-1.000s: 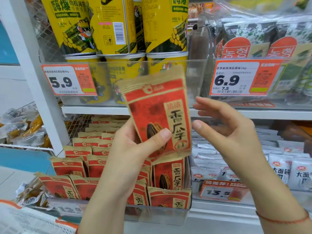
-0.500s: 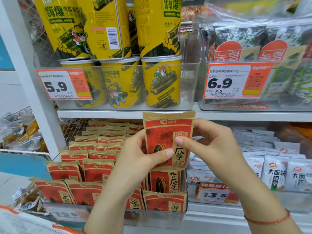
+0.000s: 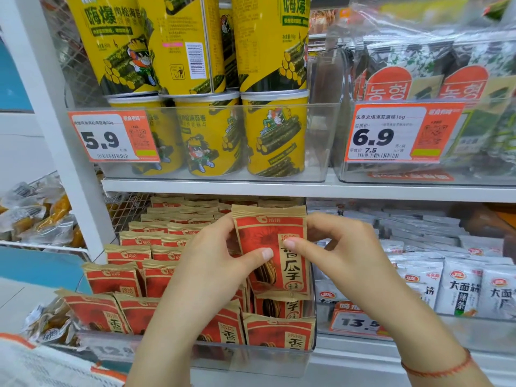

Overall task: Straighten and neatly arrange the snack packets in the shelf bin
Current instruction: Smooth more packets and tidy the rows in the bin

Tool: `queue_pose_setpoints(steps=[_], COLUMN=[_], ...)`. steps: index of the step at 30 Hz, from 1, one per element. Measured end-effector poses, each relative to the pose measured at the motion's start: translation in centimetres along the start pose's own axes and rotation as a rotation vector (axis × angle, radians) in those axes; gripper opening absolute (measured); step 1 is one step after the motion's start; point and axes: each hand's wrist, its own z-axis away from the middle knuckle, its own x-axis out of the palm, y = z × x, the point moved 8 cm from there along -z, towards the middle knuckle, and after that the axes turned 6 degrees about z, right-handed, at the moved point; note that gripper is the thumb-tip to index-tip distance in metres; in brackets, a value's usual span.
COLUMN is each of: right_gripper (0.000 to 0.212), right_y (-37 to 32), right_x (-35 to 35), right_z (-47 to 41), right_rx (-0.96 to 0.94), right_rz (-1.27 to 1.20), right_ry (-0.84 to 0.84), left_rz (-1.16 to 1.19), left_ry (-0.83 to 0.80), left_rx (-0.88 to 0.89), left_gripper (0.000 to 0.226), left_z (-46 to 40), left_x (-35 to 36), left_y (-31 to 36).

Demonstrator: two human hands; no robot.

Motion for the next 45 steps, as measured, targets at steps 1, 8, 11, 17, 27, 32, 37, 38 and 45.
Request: queue_pose_setpoints(steps=[1,8,11,17,27,32,37,38,45], right_gripper=[0.011,0.011,0.016,0.015,0.018,0.016,0.02,0.02,0.021], right_y=[0.2,2.1,2.7,2.8,3.0,2.6,2.7,2.7,3.0], right_x=[0.1,0.7,1.1,1.9,1.4,2.1,2.7,2.7,2.7], right_z=[-0.1,-0.3,-0.2,0.3,0.1,0.1,-0.1,-0.2,-0.3], right_rx=[0.008,0.114,0.139,0.18,0.22,0.165,0.145,0.149,0.145], right_rz=[0.007,0.123,0.276,0.463,0.539,0.666,0.715,0.709,0.684], right_ry=[0.001,-0.082,-0.151,-0.28,-0.244,-0.228,-0.261,-0.263,-0.275], left_rz=[-0.027,-0.316,-0.424,-0.582,-0.543,-0.639,-0.591,-0.554,-0.729], left_ry=[0.012,0.041,-0.019,-0.071,0.063,0.083,-0.005,-0.06,-0.45], left_rx=[-0.004,-0.038,-0.049,-0.038,0.007,-0.015,0.055,0.065,-0.024], left_gripper=[0.027,0.026,0.032,0.04,0.014,0.014,0.023,0.023,0.041], left_z=[0.0,-0.1,-0.2,-0.2,-0.3,-0.5,0.0,0.3,2.4], left_x=[-0.1,0.1,1.0,2.1,1.2,1.7,1.6,1.6,2.7], left_y=[-0.1,-0.3,-0.5,-1.2,-0.8,-0.9,0.4,0.8,0.5])
